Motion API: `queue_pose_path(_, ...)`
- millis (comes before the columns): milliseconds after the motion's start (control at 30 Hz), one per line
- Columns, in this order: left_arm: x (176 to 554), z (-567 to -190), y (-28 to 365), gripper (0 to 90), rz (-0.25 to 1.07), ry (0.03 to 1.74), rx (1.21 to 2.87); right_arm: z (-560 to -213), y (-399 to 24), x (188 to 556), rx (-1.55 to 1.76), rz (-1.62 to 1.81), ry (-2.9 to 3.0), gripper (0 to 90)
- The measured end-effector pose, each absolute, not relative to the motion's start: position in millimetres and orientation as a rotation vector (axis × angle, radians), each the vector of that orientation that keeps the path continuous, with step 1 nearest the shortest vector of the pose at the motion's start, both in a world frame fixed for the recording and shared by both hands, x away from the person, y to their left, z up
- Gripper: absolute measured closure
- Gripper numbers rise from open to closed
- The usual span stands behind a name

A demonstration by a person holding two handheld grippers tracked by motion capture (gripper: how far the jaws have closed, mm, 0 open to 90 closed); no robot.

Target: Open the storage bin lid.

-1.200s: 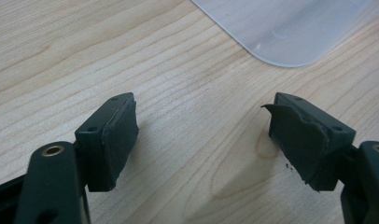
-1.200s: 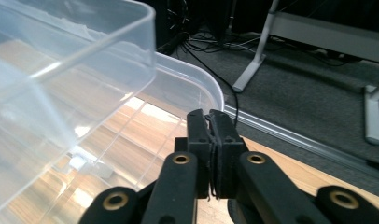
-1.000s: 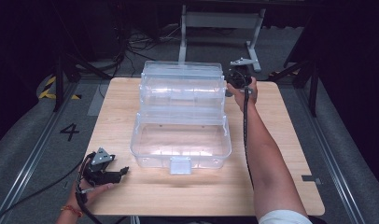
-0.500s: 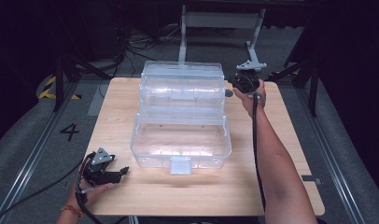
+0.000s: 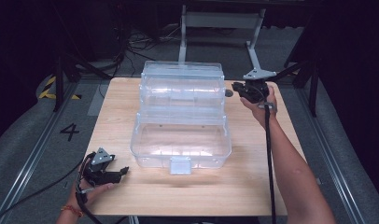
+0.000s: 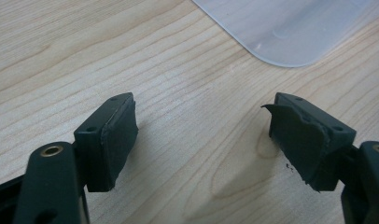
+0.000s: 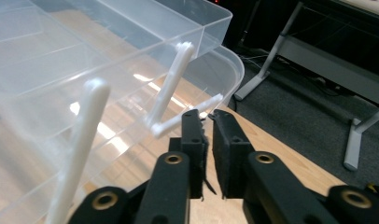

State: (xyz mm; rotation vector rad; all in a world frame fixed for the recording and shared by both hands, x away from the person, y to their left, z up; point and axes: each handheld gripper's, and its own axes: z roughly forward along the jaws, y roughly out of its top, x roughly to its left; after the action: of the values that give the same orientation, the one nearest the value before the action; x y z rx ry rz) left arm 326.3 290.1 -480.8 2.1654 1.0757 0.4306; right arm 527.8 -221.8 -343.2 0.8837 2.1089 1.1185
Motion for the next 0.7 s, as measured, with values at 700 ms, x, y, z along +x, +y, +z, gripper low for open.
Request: queue_pose_path(700, 326.7, -480.8, 290.0, 23.2, 0.432, 1.083, 2.163, -352.9, -262.3, 468.6, 0.822, 1.102, 2.131, 65.0)
